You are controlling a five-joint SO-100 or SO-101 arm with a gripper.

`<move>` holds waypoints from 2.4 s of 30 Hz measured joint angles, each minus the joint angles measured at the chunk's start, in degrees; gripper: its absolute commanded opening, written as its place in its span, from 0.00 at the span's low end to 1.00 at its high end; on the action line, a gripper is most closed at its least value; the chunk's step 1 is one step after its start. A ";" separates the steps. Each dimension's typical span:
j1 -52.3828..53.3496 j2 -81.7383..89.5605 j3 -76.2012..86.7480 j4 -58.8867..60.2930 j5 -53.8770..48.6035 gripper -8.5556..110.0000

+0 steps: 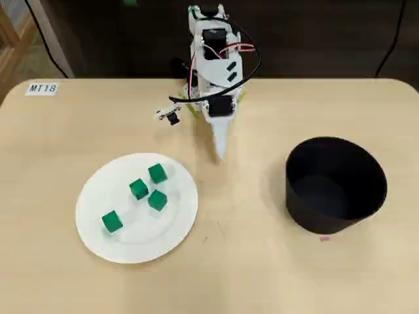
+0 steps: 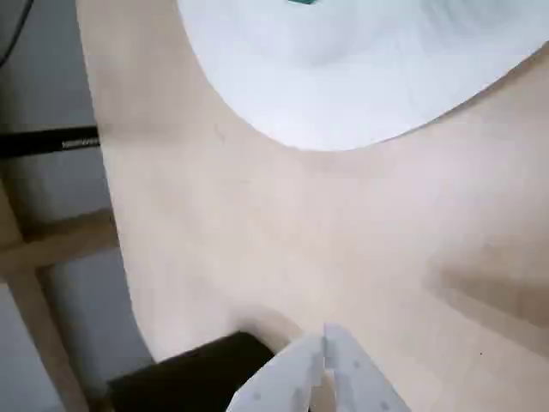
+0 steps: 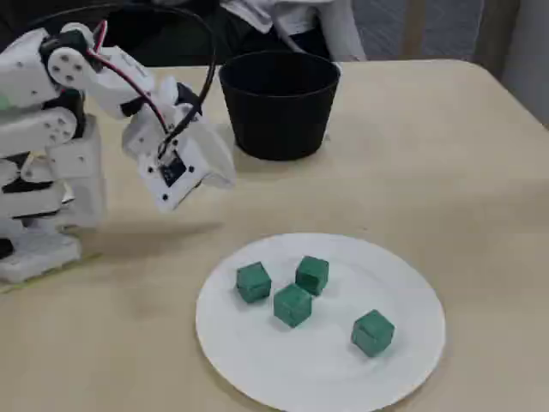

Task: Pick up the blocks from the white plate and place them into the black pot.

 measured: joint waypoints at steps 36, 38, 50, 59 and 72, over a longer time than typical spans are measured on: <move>12.83 -60.21 -70.14 12.92 -4.48 0.05; 15.38 -66.45 -74.44 14.15 -4.04 0.05; 20.21 -114.17 -124.72 33.22 1.76 0.05; 28.48 -122.70 -129.20 33.57 11.60 0.05; 34.54 -130.78 -129.20 33.57 20.65 0.12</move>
